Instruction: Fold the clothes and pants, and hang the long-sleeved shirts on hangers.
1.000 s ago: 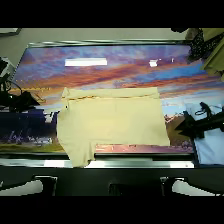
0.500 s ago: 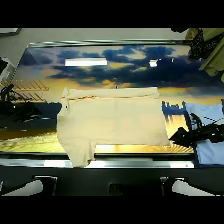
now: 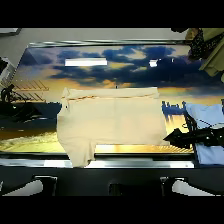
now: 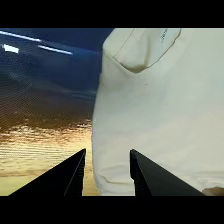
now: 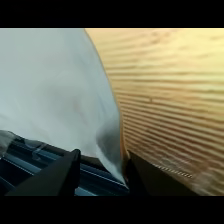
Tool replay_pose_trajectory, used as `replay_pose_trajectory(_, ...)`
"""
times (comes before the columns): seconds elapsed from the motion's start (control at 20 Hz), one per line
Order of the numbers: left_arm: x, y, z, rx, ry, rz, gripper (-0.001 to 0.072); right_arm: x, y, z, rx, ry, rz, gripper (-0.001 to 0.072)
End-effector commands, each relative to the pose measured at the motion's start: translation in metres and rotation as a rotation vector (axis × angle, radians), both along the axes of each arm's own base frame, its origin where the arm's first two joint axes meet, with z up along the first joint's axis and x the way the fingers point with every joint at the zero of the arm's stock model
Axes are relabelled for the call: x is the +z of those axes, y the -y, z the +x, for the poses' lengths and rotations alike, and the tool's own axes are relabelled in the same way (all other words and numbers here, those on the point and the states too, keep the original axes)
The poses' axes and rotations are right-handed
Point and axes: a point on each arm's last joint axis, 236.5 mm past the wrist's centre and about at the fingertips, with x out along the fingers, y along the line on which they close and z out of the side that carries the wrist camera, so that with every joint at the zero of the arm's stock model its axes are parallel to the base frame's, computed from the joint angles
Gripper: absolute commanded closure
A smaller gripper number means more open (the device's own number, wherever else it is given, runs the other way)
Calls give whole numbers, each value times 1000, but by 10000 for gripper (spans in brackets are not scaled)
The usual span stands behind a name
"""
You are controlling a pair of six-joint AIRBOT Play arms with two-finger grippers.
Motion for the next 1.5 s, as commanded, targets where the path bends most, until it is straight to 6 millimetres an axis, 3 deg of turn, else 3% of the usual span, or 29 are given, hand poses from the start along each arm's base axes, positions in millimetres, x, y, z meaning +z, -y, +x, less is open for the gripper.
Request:
replay_pose_trajectory(0.0,-5,-10,-6,17,2,13,379,-2,-7,1,-20,14,24,374)
replay_pose_trajectory(0.1,-18,-20,-20,82,-10,7,379,3,-12,5,-21,34,54,466)
replay_pose_trajectory(0.2,-33,-16,-41,104,-32,-33,379,9,-17,5,-5,50,86,666)
replay_pose_trajectory(0.45,-76,34,-93,68,-139,-208,378,13,-21,6,-6,52,109,682)
replay_pose_trajectory(0.65,-98,53,-120,61,-198,-254,378,16,-24,5,-4,48,126,682)
replay_pose_trajectory(0.85,-105,64,-117,100,-170,-298,378,20,-27,8,-16,56,147,682)
replay_pose_trajectory(1.2,-106,65,-103,120,-118,-293,373,23,-31,6,-6,54,169,682)
replay_pose_trajectory(1.45,-111,86,-98,41,-109,-251,373,24,-31,5,-2,54,172,682)
